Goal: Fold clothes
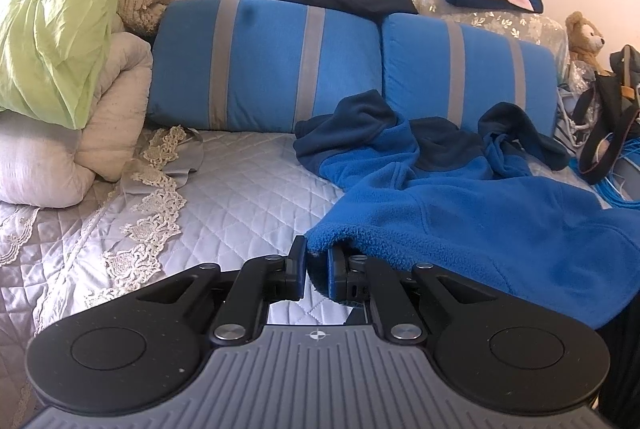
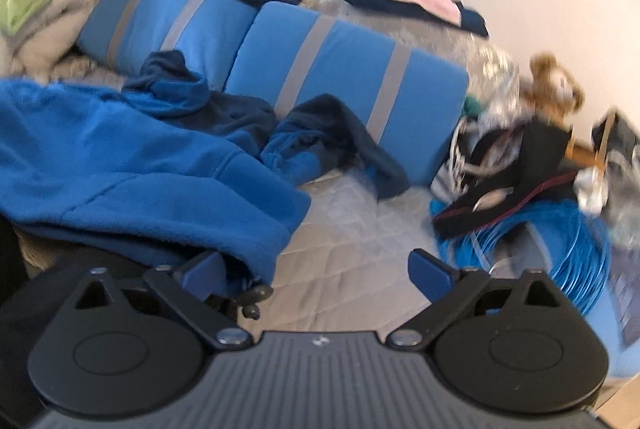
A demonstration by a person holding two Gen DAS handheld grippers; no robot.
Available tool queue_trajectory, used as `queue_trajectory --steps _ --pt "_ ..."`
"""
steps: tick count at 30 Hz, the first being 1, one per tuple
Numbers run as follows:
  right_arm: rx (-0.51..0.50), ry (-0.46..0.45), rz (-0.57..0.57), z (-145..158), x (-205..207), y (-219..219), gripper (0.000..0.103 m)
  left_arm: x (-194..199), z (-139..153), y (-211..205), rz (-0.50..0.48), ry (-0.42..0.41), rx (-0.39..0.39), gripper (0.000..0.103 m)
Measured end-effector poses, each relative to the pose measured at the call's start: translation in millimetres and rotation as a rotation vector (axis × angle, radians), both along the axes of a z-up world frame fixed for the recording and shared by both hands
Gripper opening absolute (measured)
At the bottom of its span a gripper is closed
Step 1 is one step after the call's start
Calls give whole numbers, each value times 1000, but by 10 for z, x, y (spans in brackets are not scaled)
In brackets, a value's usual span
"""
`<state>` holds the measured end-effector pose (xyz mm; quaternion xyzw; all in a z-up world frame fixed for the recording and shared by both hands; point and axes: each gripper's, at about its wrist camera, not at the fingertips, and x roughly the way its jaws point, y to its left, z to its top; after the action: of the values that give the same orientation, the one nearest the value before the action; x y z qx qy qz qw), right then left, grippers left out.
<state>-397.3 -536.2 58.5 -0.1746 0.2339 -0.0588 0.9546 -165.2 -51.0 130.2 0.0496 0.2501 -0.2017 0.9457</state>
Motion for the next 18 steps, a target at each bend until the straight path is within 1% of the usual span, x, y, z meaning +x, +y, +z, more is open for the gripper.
queue_trajectory --steps 2,3,4,6,7,9,14,15,18 --pt "-47 3 6 -3 53 71 89 -6 0 0 0 -1 -2 11" --pt "-58 6 10 -2 77 98 83 -10 -1 3 0 -1 -3 11" --pt "-67 8 14 -1 102 123 80 -11 -2 6 1 -1 -3 11" --pt "-79 13 27 5 137 177 70 -14 -4 12 0 1 -4 11" --pt "-89 19 35 4 151 206 67 -14 -3 16 0 1 -3 11" --pt "-113 37 52 -4 176 268 49 -12 2 17 -1 2 0 11" --pt "-185 86 89 -32 209 401 29 -10 5 7 -4 2 16 11" --pt "-196 94 92 -35 206 414 19 -11 4 3 -5 0 22 11" --pt "-233 118 109 -38 208 426 13 -18 1 -20 -10 -10 57 11"
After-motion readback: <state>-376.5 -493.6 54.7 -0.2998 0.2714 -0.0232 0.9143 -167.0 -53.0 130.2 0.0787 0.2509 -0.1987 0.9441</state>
